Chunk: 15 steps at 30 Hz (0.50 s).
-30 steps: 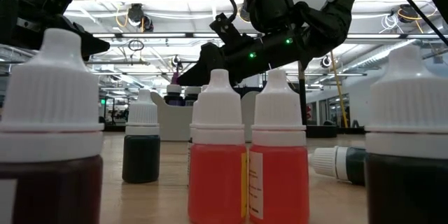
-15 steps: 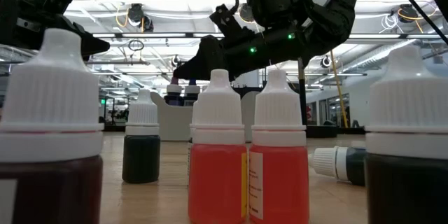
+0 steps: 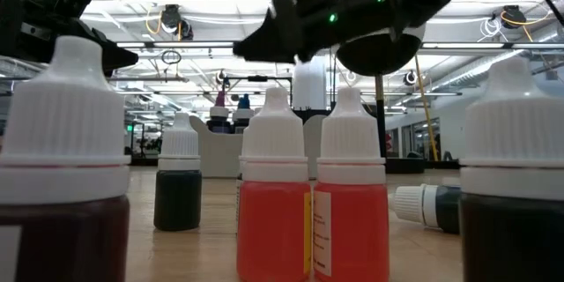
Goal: Pick & Place food coloring
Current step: Put the small blue food coloring bottle into the gray bin
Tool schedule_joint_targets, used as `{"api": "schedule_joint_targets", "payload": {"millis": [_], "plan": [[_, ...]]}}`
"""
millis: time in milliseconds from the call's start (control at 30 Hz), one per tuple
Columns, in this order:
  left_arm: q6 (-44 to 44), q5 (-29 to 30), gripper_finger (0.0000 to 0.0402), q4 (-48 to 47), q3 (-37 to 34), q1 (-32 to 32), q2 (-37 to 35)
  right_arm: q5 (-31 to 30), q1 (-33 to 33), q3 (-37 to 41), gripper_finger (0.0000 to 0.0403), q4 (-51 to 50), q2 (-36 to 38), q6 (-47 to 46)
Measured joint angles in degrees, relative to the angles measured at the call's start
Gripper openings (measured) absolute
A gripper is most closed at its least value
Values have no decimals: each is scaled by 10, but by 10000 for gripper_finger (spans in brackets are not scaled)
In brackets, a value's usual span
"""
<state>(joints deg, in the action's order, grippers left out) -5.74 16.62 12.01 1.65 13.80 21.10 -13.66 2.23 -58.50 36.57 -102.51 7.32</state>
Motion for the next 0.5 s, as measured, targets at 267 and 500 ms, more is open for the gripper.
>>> {"api": "schedule_joint_targets", "payload": {"millis": [267, 500], "plan": [[0, 0, 10, 0, 0, 0, 0, 0, 47, 0, 256, -81, 109, 13], [1, 0, 10, -2, 0, 0, 0, 0, 134, 0, 256, -175, 178, 22]]}}
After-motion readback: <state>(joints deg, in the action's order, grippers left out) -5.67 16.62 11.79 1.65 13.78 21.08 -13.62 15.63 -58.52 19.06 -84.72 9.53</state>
